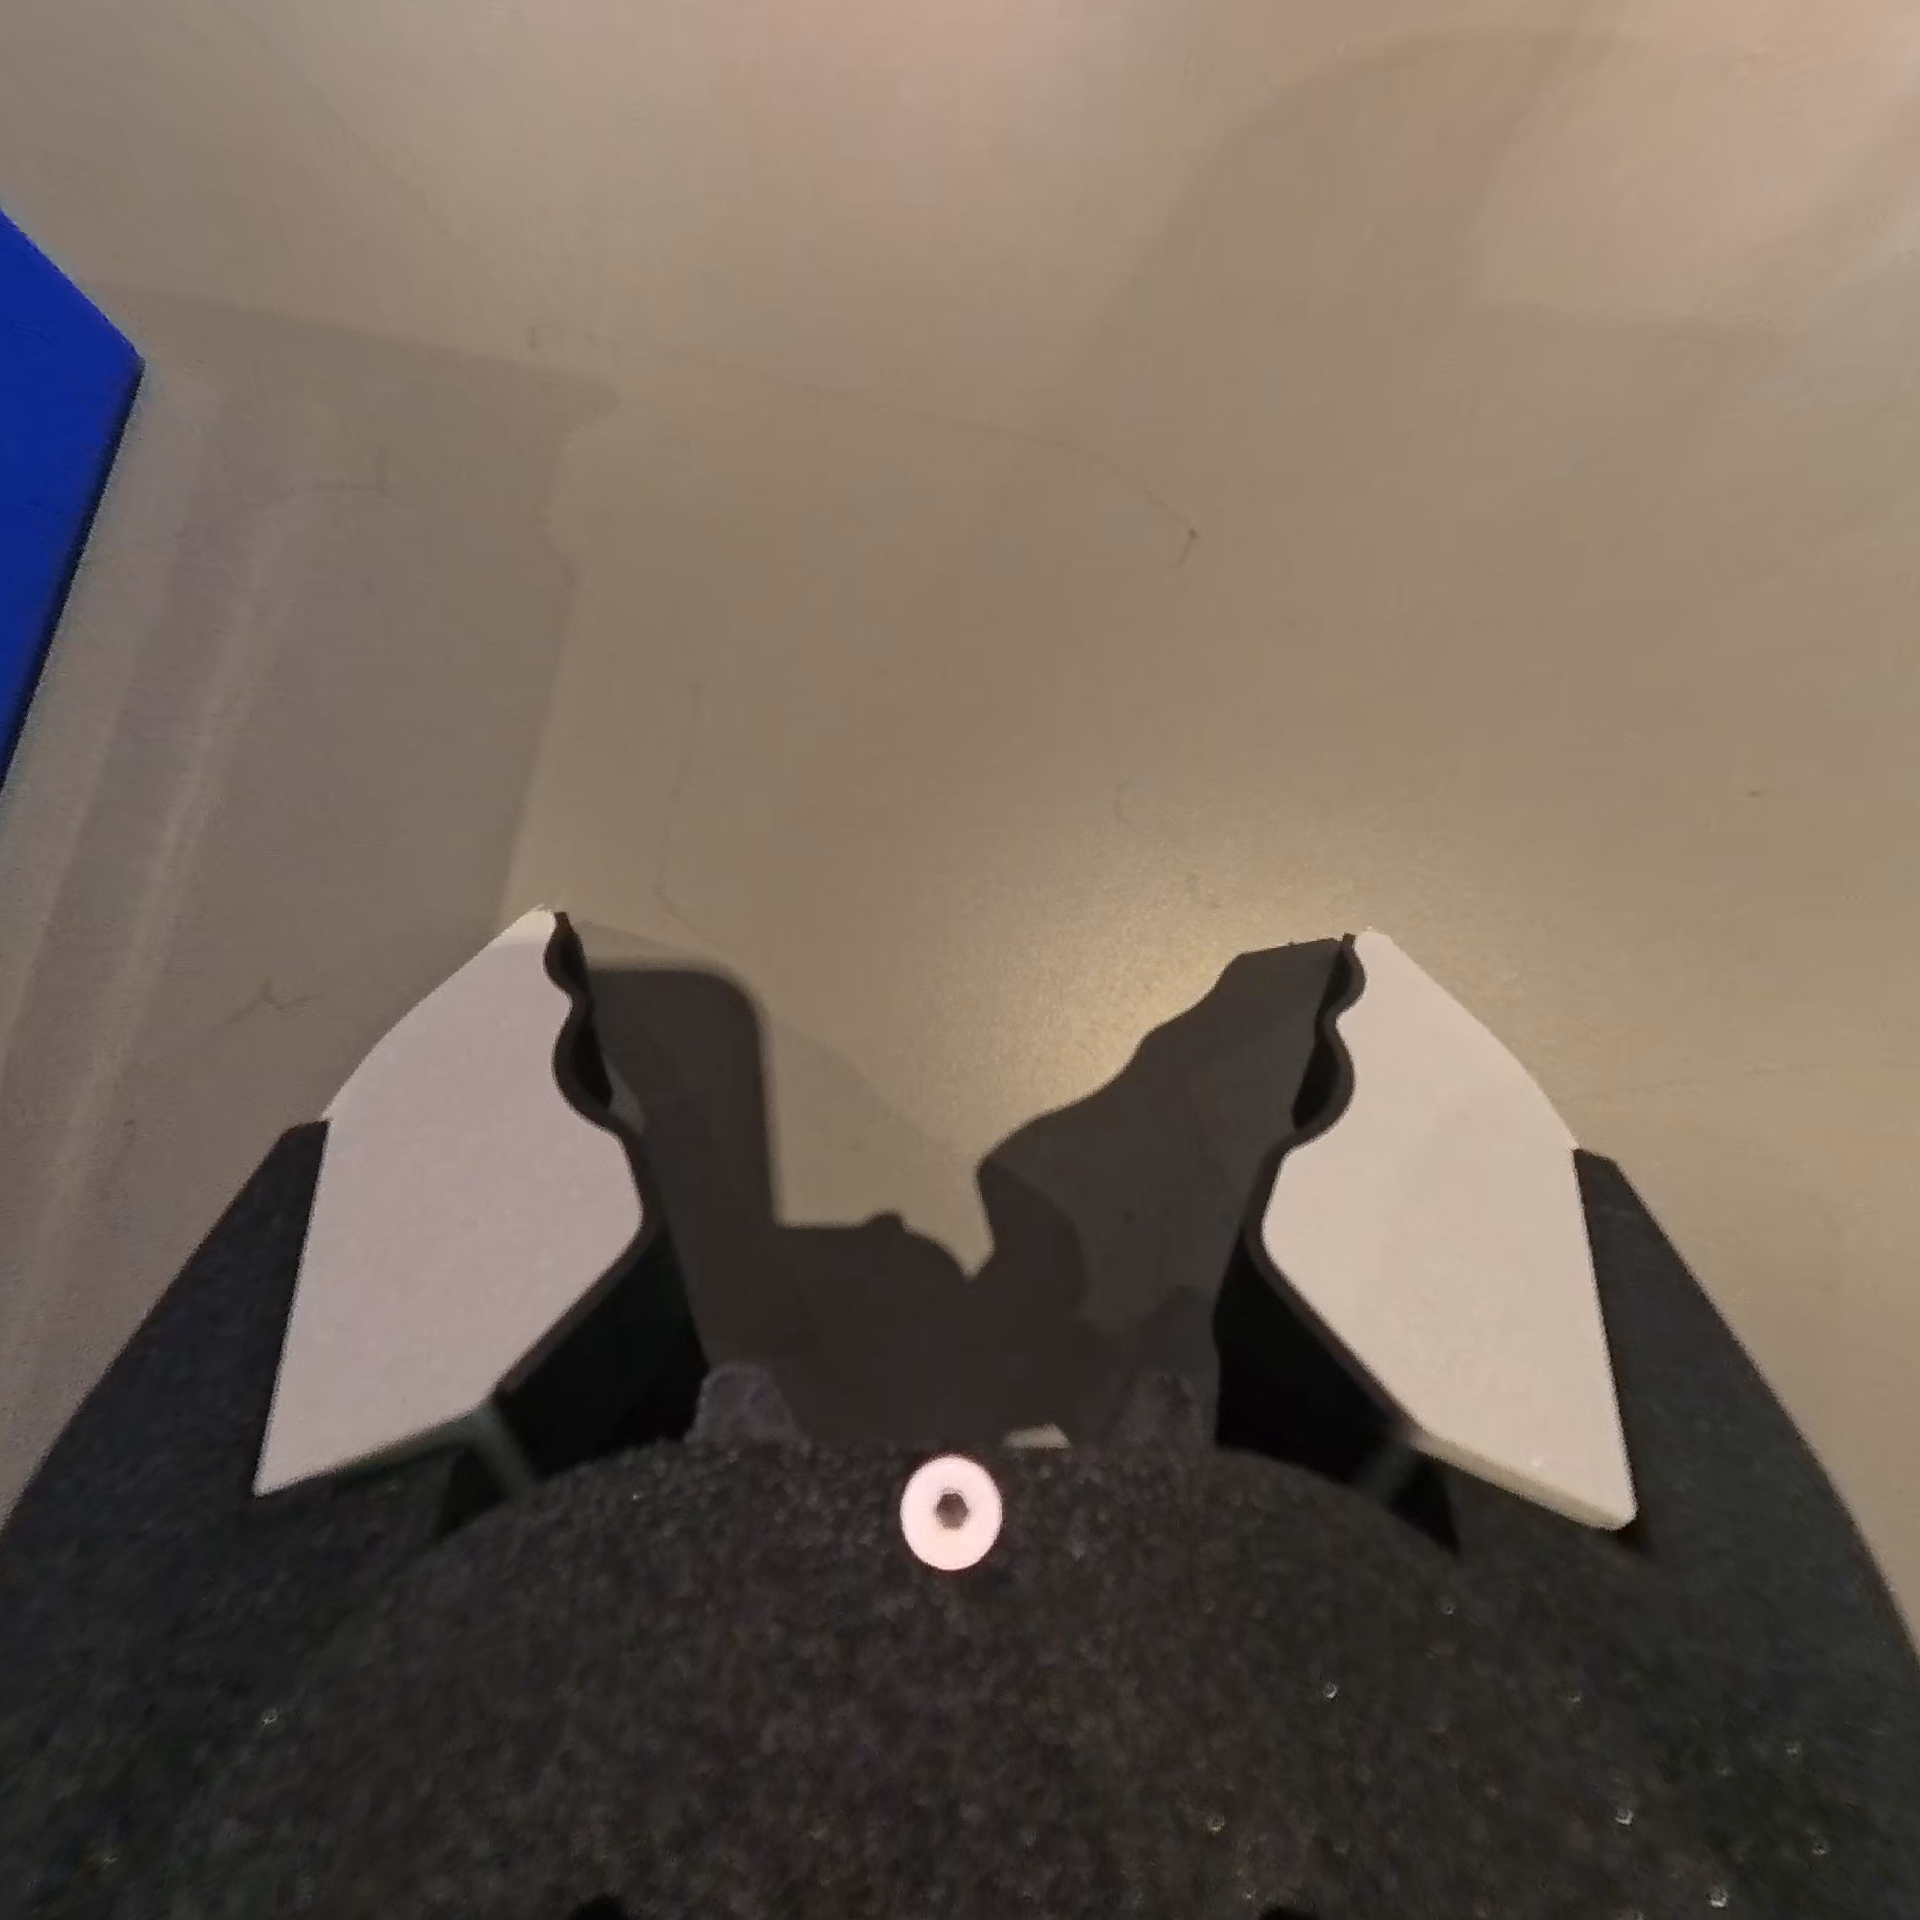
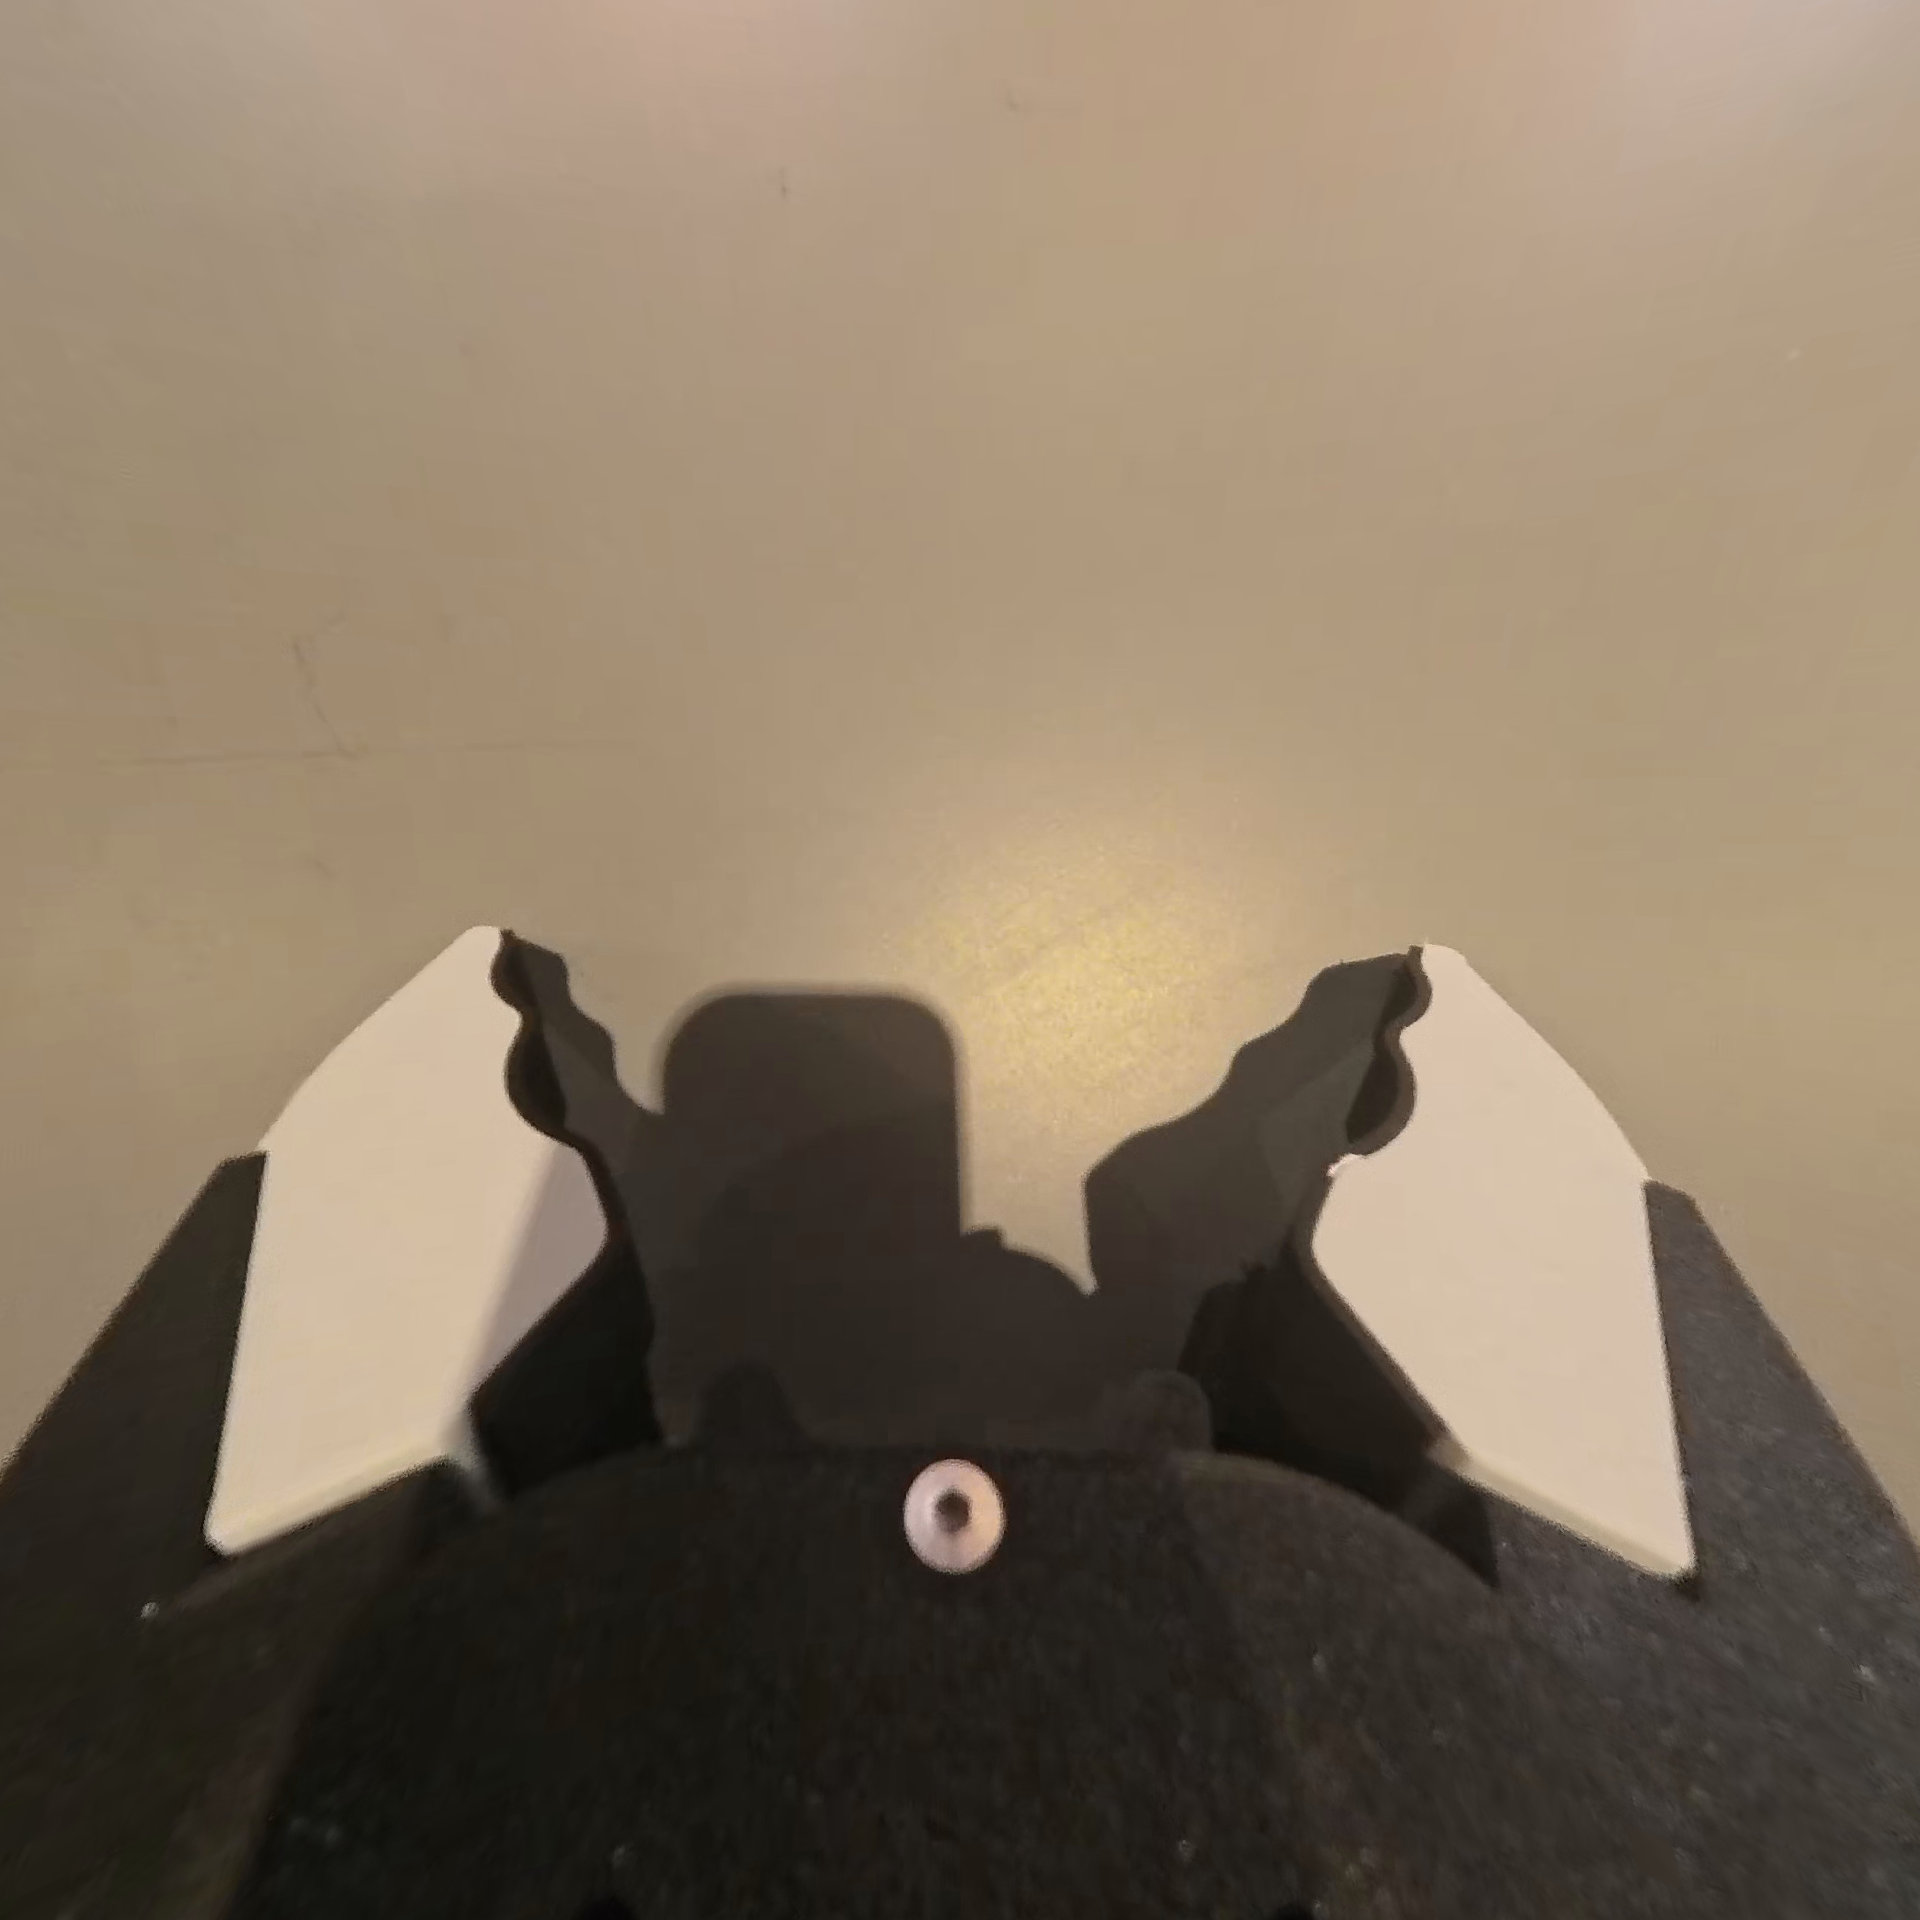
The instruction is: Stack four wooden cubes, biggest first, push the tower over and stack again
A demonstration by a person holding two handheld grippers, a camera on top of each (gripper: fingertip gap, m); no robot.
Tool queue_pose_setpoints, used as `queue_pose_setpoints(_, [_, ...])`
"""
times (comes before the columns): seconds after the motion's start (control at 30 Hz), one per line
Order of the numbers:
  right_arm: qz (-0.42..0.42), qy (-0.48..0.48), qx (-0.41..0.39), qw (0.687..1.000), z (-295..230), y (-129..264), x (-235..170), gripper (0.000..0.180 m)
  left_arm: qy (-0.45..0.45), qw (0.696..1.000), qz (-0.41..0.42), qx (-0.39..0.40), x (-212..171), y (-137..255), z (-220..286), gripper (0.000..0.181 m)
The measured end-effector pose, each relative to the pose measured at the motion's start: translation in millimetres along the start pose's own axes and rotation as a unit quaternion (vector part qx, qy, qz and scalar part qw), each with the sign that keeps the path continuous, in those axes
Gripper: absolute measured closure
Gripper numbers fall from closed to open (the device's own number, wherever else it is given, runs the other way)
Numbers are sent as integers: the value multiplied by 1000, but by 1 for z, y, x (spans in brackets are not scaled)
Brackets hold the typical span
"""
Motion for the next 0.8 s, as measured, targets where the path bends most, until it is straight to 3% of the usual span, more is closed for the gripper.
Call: queue_pose_setpoints(0.8, [11, -6, 18, 1000, 2, -4, 7, 33, 0, 1000, 0, 0, 0, 0, 0, 51])
Point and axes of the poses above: each gripper's, where its closed fingertips meet, y back along the fingers, x out of its top, z = x × y across the jaws, the point moved 2 cm from there along y, back along the fingers, and after that the axes turned 6 degrees about z, right-handed, at the moved point
